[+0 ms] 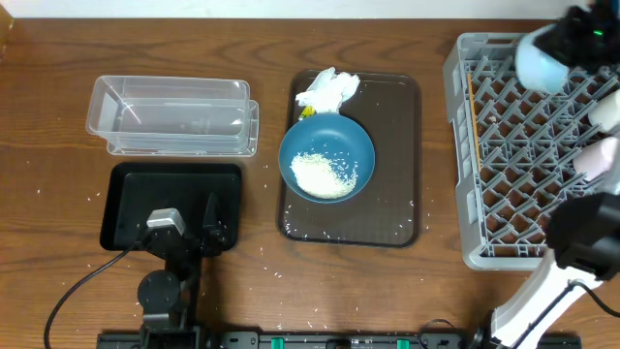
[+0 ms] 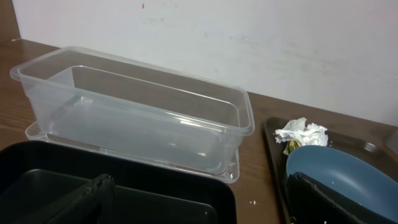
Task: Sort waste into correct bins and load items into the dishwasher rack
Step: 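Lift the light-blue bowl and carry it to the dish rack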
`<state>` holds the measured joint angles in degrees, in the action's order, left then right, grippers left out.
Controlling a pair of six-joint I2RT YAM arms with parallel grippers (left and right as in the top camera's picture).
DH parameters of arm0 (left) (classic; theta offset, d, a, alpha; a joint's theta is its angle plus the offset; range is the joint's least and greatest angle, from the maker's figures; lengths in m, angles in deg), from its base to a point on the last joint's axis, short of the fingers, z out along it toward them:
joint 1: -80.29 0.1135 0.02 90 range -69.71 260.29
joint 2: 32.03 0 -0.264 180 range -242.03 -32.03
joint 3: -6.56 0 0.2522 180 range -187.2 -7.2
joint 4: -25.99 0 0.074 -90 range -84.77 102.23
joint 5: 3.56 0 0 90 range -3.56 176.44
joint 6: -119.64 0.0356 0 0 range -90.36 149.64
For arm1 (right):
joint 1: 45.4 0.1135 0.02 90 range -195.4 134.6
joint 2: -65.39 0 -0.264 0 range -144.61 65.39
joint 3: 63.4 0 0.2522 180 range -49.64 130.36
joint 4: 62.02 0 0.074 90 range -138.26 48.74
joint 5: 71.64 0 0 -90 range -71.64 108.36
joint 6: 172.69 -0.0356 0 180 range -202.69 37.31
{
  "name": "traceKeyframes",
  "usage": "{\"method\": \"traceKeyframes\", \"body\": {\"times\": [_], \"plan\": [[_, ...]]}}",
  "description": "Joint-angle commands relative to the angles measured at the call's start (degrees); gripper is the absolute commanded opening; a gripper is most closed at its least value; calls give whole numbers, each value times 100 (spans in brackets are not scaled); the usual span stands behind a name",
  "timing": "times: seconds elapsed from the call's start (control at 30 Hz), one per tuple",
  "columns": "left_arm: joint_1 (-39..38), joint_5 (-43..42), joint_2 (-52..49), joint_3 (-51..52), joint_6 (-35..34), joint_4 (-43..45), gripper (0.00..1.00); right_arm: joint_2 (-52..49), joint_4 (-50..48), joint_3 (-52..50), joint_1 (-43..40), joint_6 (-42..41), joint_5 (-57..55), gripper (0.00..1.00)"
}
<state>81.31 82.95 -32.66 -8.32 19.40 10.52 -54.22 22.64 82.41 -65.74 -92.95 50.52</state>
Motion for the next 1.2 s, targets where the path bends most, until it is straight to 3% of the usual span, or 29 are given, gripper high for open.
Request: {"method": "traceKeyframes", "body": {"times": [0.0,0.2,0.6,1.17], "plan": [[-2,-11,39,90,79,-210,91,-42,-170,-199,-348,304,791,1],[-2,-11,39,90,79,-208,91,-44,-1510,-1095,-533,210,1633,1],[-2,-11,39,90,79,-210,91,-44,-5075,-3112,-562,-1440,2533,1],[-2,-11,39,90,79,-210,91,-52,-5425,-3602,-758,-1563,2535,1]]}}
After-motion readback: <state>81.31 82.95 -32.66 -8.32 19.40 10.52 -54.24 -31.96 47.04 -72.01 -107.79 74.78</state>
